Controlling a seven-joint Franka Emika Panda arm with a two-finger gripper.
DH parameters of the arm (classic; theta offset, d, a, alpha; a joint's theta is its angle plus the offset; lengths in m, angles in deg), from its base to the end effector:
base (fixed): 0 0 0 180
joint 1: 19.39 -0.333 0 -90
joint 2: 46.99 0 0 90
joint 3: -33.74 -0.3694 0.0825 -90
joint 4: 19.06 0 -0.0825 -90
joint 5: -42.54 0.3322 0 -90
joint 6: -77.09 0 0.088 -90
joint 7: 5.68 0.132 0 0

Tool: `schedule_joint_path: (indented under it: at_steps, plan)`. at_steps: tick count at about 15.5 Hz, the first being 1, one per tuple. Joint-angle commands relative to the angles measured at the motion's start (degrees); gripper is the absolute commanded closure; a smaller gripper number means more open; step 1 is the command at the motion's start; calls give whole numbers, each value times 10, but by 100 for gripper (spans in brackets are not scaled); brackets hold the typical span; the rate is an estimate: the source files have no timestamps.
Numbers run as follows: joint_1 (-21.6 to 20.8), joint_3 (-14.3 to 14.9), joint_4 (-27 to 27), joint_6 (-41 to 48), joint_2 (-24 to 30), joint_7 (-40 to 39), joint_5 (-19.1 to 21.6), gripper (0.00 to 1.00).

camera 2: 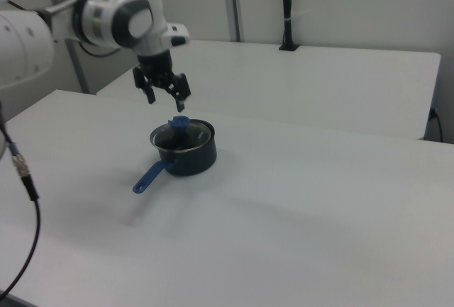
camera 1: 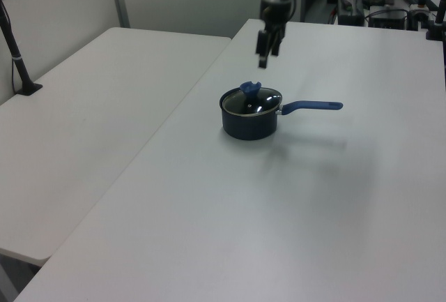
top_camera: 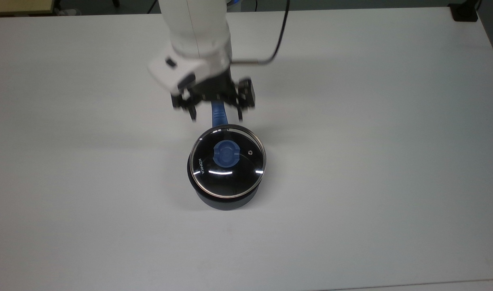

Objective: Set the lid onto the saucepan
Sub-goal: 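Open the gripper and raise it away from the lid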

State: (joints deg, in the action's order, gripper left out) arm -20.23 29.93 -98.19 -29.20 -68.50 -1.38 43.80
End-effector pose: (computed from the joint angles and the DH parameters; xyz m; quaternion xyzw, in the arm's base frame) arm 0.6526 0.0471 0.5440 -0.9985 0.0024 -0.0478 0.0266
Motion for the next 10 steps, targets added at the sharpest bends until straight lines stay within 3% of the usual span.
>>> schedule_joint_path:
  at_steps: [1, 5, 10]
  plan:
    - [-11, 12, -77, 65, 108, 10, -27, 0]
    - [-9, 13, -132, 108, 189, 9, -28, 0]
    - [-3, 14, -139, 142, 211, 7, -28, 0]
